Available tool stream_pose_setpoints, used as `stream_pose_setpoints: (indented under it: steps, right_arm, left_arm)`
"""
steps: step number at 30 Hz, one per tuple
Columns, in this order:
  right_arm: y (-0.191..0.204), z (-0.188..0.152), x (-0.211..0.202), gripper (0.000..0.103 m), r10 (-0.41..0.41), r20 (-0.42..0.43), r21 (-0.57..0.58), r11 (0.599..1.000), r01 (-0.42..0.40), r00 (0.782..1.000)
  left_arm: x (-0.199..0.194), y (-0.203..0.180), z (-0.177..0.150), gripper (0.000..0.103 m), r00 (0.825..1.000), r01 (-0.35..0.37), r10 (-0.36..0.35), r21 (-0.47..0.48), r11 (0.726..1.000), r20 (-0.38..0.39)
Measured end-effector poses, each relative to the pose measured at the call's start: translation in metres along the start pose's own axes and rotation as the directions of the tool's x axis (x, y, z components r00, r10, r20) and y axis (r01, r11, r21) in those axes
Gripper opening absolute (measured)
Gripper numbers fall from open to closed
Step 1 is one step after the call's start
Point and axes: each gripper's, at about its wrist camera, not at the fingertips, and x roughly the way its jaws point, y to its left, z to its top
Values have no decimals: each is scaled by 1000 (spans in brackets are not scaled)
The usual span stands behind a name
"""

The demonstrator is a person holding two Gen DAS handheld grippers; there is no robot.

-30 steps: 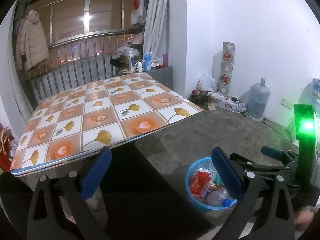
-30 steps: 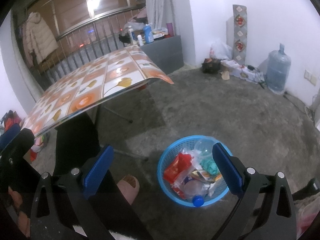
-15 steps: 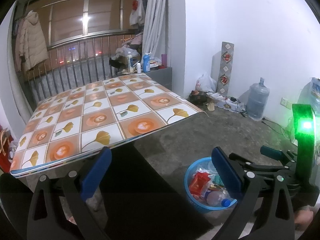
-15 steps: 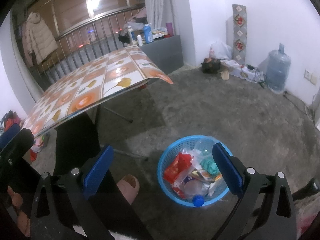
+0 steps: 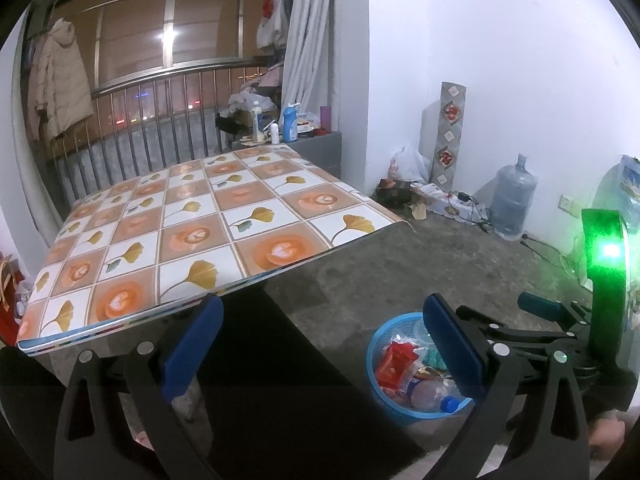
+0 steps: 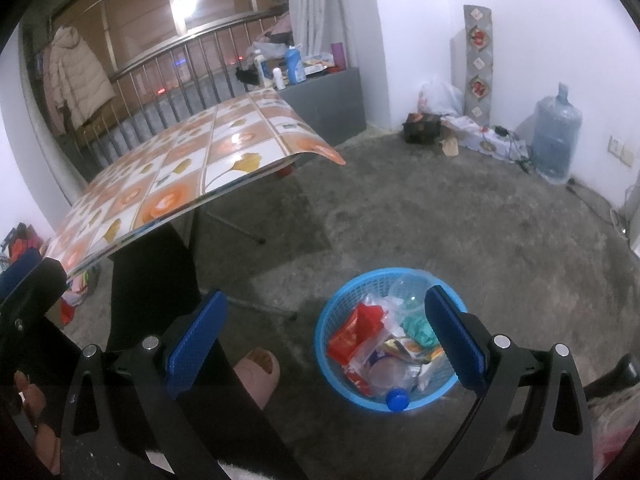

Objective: Collect trash

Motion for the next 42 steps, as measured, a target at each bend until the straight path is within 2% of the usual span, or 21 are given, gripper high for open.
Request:
stream_pose_setpoints:
  steps: [22, 29, 32, 42]
  right_arm:
    - [-1, 1, 0, 95, 1, -8, 4, 1000, -1, 1000]
    - [-2, 1, 0, 95, 1, -8, 2, 1000, -1, 1000]
    - [-1, 1, -2, 95, 1, -1, -4, 1000, -1, 1000]
    - [-2, 1, 1, 95, 3, -9, 2, 1000, -3, 1000]
  left_arm:
    - [0, 9, 0, 98, 1000, -13, 13, -40, 999, 0]
    - [-6, -4, -1, 98, 1000, -7, 6, 30, 1000, 28]
    - [-3, -6, -2, 98, 1000, 7, -7, 44, 999, 18]
    - [1, 0, -4, 98, 1000, -14, 14, 7, 1000, -12]
